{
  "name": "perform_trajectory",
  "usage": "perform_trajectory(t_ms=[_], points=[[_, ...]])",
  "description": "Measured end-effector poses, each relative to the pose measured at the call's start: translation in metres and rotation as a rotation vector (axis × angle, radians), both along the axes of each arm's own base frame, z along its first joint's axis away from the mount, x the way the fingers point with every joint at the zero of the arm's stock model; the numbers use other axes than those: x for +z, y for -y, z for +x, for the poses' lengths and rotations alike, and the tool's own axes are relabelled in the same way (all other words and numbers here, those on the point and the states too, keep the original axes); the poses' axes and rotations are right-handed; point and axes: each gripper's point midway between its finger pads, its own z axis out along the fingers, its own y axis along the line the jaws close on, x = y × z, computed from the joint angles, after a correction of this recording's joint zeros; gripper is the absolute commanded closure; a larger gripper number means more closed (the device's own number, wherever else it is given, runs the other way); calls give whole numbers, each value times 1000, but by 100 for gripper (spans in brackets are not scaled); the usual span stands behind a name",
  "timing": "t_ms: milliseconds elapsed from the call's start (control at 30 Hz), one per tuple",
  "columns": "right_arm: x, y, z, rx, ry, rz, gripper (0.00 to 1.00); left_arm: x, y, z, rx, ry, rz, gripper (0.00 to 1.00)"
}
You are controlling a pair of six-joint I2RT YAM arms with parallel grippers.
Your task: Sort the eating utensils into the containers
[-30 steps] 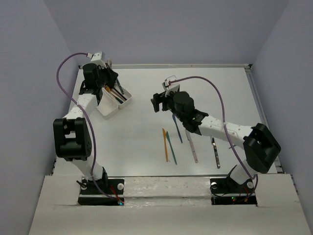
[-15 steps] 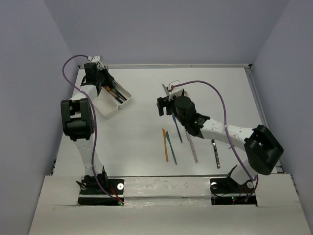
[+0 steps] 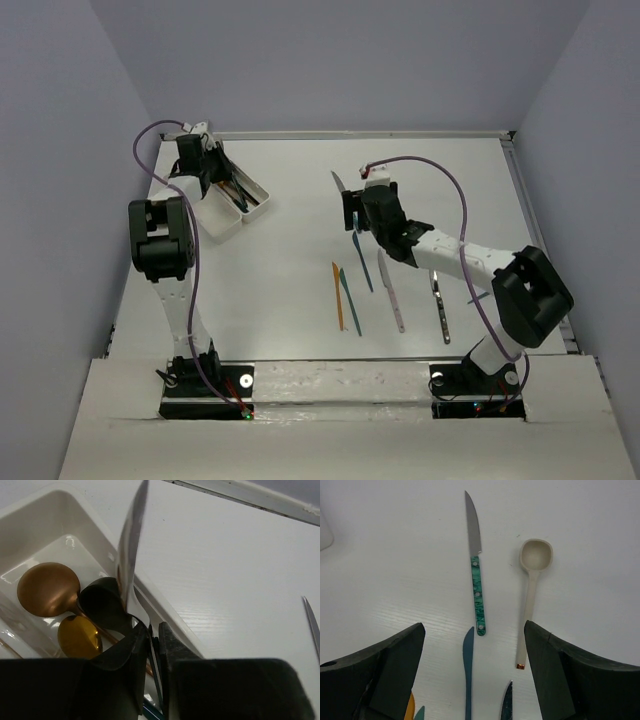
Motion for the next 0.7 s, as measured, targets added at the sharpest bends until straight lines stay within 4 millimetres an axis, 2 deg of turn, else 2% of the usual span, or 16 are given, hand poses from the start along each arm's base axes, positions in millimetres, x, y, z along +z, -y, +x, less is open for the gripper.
perform_trajectory(t_ms=[33, 100, 167, 267, 433, 500, 700], points=[[-4, 5, 1, -11, -16, -8, 14, -3, 0, 0, 2, -6, -2, 59], [-8, 8, 0, -21, -30, -11, 14, -8, -1, -1, 2, -19, -1, 50], [-13, 12, 0, -31, -48, -16, 14, -9, -2, -2, 6, -26, -2, 43], [-21, 19, 1, -50, -81, -30, 15, -10, -5, -2, 11, -26, -2, 37], [-36, 46, 21, -135, -147, -61, 17, -10, -8, -3, 22, -32, 3, 36], [-47, 60, 35, -178, -181, -78, 18, -7, -9, -4, 28, -33, 5, 35], [-87, 84, 54, -230, -295, -112, 20, 20, -14, -5, 50, 6, 20, 34]])
